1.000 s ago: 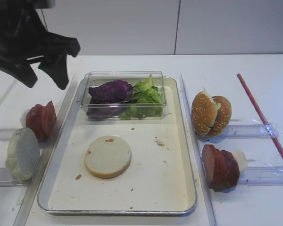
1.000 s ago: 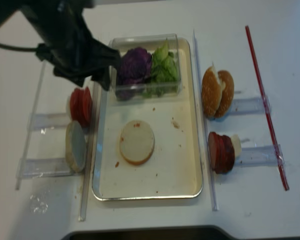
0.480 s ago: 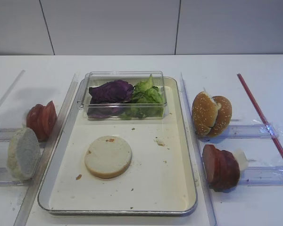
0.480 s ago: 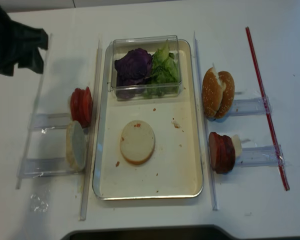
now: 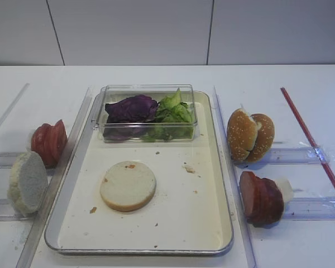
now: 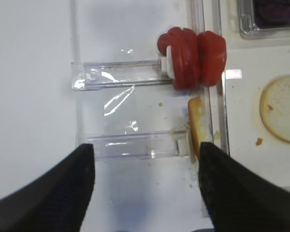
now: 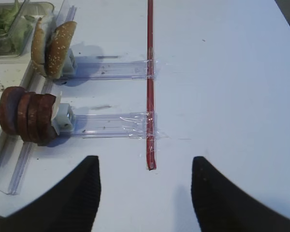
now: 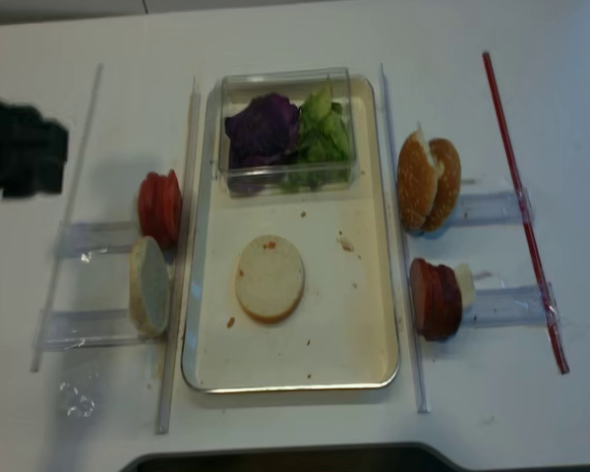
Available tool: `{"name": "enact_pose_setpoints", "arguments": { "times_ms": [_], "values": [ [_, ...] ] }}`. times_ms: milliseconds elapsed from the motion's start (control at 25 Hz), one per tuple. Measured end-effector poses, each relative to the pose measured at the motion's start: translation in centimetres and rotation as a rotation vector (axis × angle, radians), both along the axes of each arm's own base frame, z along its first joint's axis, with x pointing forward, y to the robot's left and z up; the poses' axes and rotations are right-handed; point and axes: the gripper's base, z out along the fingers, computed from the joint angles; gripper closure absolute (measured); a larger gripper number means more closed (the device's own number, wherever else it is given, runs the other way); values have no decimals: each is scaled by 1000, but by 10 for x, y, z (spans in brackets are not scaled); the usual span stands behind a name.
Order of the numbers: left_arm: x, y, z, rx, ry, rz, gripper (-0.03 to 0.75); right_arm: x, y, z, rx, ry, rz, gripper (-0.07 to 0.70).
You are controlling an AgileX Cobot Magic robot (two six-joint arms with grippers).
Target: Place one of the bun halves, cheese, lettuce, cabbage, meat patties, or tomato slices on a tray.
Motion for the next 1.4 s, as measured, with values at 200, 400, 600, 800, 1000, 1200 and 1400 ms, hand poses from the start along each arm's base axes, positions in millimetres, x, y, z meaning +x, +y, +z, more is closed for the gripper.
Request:
{"name": "enact_pose_setpoints", "arguments": {
  "times_ms": [200,400,600,800,1000,1200,1400],
  "values": [
    [-59,6,1,18,-102,7,274,0,0,0,0,0,0,201],
    [-112,11,-6,34,-219,9,274,0,0,0,0,0,0,201],
    [-155,14,-26,31,-317,13,283,0,0,0,0,0,0,201],
    [-182,16,-55,28,-370,14,301,0,0,0,0,0,0,201],
    [-194,16,-83,26,-432,13,318,0,0,0,0,0,0,201],
    [-201,17,-103,23,-485,13,325,0,0,0,0,0,0,201],
    [-201,16,-105,23,-494,12,326,0,0,0,0,0,0,201]
  ]
}}
